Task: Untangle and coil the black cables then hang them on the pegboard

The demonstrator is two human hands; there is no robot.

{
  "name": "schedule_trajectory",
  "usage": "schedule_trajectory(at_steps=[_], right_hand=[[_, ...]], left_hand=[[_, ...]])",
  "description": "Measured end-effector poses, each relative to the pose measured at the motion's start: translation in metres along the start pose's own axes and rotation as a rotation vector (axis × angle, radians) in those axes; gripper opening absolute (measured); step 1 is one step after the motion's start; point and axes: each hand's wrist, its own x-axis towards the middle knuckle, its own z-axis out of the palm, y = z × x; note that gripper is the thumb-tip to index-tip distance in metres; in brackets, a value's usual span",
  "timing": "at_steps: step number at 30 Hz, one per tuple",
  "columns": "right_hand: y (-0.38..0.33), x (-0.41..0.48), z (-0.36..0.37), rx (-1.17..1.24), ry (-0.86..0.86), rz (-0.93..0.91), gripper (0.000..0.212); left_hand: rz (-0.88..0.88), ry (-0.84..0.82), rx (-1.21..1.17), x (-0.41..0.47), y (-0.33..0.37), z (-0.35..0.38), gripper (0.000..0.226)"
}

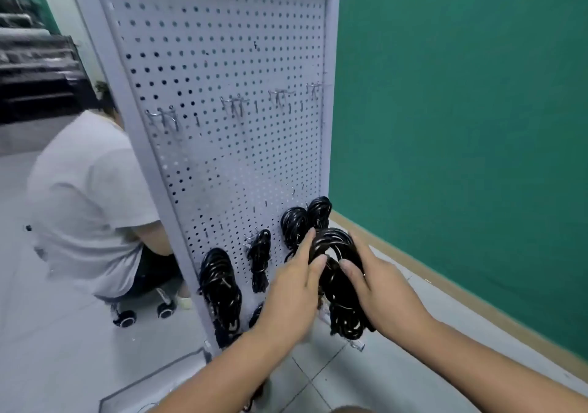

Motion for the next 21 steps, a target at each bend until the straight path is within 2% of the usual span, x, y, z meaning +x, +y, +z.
schedule_trajectory(at_steps=[6,14,21], right_hand=[[-0.083,0.011,-0.022,0.002,0.074,-0.124,0.059],[-0.184,0.045,-0.029,0.170,0.148,-0.285,0.054],[-0.240,0.087,-0.023,0.323,0.188,-0.294,0.043]], left_hand=[[0.116,0.117,0.126,-0.010,0.050,-0.085,0.057],[0.277,0.429,0.306,-0.006,0.092,-0.183,0.052],[0.440,0.640,0.303,0.024,0.112,-0.239,0.023]])
